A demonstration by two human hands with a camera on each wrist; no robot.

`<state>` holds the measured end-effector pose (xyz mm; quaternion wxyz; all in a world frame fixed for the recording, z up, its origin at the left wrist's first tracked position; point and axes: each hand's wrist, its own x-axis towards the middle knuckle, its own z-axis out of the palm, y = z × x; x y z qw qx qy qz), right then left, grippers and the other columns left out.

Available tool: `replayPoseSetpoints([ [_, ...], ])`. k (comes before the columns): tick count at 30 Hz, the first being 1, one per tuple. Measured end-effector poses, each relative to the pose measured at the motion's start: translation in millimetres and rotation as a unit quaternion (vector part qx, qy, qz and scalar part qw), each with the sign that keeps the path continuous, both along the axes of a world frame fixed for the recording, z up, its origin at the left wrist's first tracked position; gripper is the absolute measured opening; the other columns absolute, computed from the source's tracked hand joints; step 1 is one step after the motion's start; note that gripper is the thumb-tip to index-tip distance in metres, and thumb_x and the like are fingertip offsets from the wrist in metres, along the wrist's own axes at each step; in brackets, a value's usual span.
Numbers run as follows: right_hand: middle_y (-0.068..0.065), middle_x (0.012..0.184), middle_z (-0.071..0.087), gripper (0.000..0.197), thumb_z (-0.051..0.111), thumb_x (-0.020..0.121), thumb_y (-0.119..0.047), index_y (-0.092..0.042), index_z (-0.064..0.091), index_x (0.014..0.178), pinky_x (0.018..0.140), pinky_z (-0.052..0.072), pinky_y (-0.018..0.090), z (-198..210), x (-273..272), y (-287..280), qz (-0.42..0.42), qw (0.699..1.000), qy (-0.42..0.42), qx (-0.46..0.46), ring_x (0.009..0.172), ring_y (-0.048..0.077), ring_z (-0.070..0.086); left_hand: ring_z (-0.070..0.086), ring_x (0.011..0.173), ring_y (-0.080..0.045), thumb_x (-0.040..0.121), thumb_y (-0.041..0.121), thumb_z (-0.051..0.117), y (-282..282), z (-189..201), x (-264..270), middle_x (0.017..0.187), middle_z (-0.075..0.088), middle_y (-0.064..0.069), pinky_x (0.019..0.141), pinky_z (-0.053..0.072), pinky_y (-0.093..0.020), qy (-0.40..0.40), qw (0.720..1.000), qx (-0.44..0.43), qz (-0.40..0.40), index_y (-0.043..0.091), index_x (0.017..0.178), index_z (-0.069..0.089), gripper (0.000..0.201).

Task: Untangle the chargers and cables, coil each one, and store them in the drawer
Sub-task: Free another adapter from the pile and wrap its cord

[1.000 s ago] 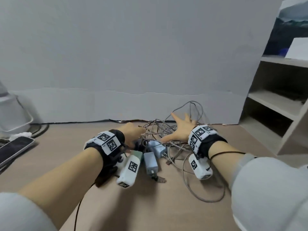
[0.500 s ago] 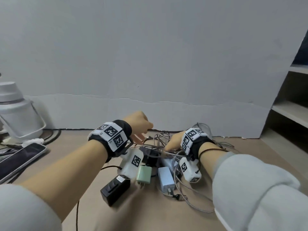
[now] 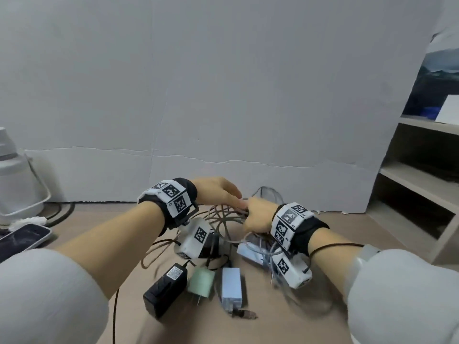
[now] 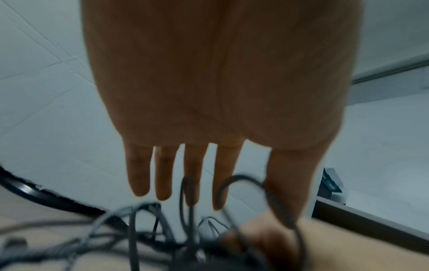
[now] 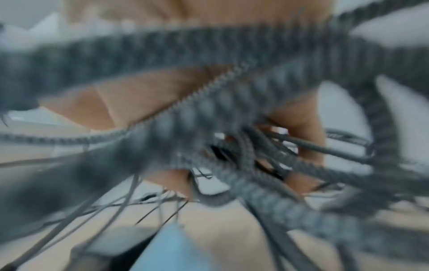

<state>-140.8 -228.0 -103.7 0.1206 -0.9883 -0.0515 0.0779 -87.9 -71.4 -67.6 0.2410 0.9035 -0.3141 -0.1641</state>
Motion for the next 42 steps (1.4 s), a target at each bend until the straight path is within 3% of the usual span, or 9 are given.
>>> replayPoseSetpoints([
  [8, -0.015, 0.079, 0.064, 0.021, 0.074, 0.084, -0.021, -0.036, 0.061, 0.079, 0.07, 0.046, 0.021, 100, -42, -18, 0.071, 0.957, -0.277, 0.052, 0.077, 0.002, 0.061, 0.061, 0.116, -0.022, 0.058, 0.053, 0.092, 5, 54, -11, 0.143, 0.056, -0.005, 0.103, 0.048, -0.058, 0.171, 0.961, -0.193, -0.096, 0.047, 0.148, 0.038, 0.105],
  [10, -0.02, 0.078, 0.064, 0.017, 0.078, 0.083, -0.021, -0.034, 0.072, 0.091, 0.067, 0.046, 0.012, 120, -52, -10, 0.104, 0.941, -0.301, 0.117, 0.075, -0.006, 0.062, 0.059, 0.117, -0.035, 0.058, 0.05, 0.094, 16, 68, -18, 0.141, 0.056, -0.012, 0.106, 0.04, -0.067, 0.219, 0.941, -0.223, -0.128, 0.042, 0.144, 0.043, 0.101],
  [13, -0.001, 0.076, 0.067, 0.008, 0.076, 0.079, -0.013, -0.008, 0.069, 0.081, 0.067, 0.052, 0.034, 135, -54, 0, 0.116, 0.917, -0.35, 0.153, 0.072, 0.012, 0.063, 0.055, 0.129, -0.043, 0.058, 0.05, 0.094, 29, 75, -32, 0.148, 0.051, -0.016, 0.108, 0.034, -0.071, 0.255, 0.928, -0.23, -0.144, 0.027, 0.147, 0.039, 0.107],
  [16, -0.007, 0.063, 0.053, 0.029, 0.07, 0.076, 0.002, -0.019, 0.053, 0.064, 0.057, 0.039, 0.028, 132, -52, 11, 0.117, 0.897, -0.395, 0.163, 0.058, 0.009, 0.047, 0.056, 0.124, -0.05, 0.073, 0.036, 0.088, 35, 65, -42, 0.136, 0.054, -0.029, 0.102, 0.037, -0.075, 0.304, 0.906, -0.248, -0.161, 0.015, 0.143, 0.041, 0.087],
  [22, -0.008, 0.079, 0.059, 0.029, 0.077, 0.074, 0.001, -0.021, 0.061, 0.083, 0.063, 0.049, 0.026, 123, -46, 17, 0.057, 0.886, -0.411, 0.206, 0.069, 0.009, 0.056, 0.063, 0.067, -0.028, 0.091, 0.003, 0.066, 37, 54, -62, 0.075, 0.054, -0.008, 0.069, 0.06, -0.051, 0.246, 0.893, -0.371, -0.067, 0.013, 0.106, 0.046, 0.027],
  [30, 0.0, 0.125, 0.056, 0.059, 0.08, 0.078, -0.033, -0.035, 0.053, 0.13, 0.09, 0.055, 0.033, 144, -56, -1, 0.049, 0.868, -0.339, 0.361, 0.11, 0.016, 0.061, 0.027, 0.047, -0.009, 0.1, -0.002, 0.046, 37, 86, -50, 0.061, 0.032, 0.003, 0.04, 0.03, -0.021, 0.098, 0.883, -0.459, 0.0, 0.013, 0.083, 0.045, 0.024],
  [35, 0.005, 0.132, 0.044, 0.041, 0.059, 0.093, -0.029, -0.025, 0.047, 0.132, 0.087, 0.048, 0.025, 144, -78, -5, -0.104, 0.741, -0.497, 0.44, 0.111, 0.014, 0.052, 0.024, 0.047, -0.008, 0.099, -0.002, 0.045, 38, 118, -38, 0.06, 0.03, 0.004, 0.039, 0.026, -0.019, 0.041, 0.845, -0.533, 0.009, 0.012, 0.083, 0.042, 0.022],
  [40, 0.003, 0.131, 0.037, 0.039, 0.056, 0.094, -0.026, -0.022, 0.039, 0.129, 0.086, 0.039, 0.024, 110, -78, 6, -0.11, 0.745, -0.49, 0.439, 0.114, 0.014, 0.046, 0.026, 0.046, -0.008, 0.097, -0.002, 0.05, 29, 157, -38, 0.058, 0.035, 0.005, 0.039, 0.027, -0.02, -0.004, 0.811, -0.584, 0.028, 0.015, 0.079, 0.036, 0.029],
  [42, 0.004, 0.13, 0.03, 0.045, 0.053, 0.087, -0.03, -0.023, 0.035, 0.128, 0.09, 0.047, 0.039, 96, -72, 1, -0.16, 0.659, -0.517, 0.522, 0.115, 0.021, 0.047, 0.025, 0.046, -0.009, 0.096, -0.002, 0.05, 26, 171, -39, 0.059, 0.034, 0.004, 0.04, 0.026, -0.02, -0.014, 0.798, -0.602, 0.026, 0.016, 0.08, 0.035, 0.029],
])
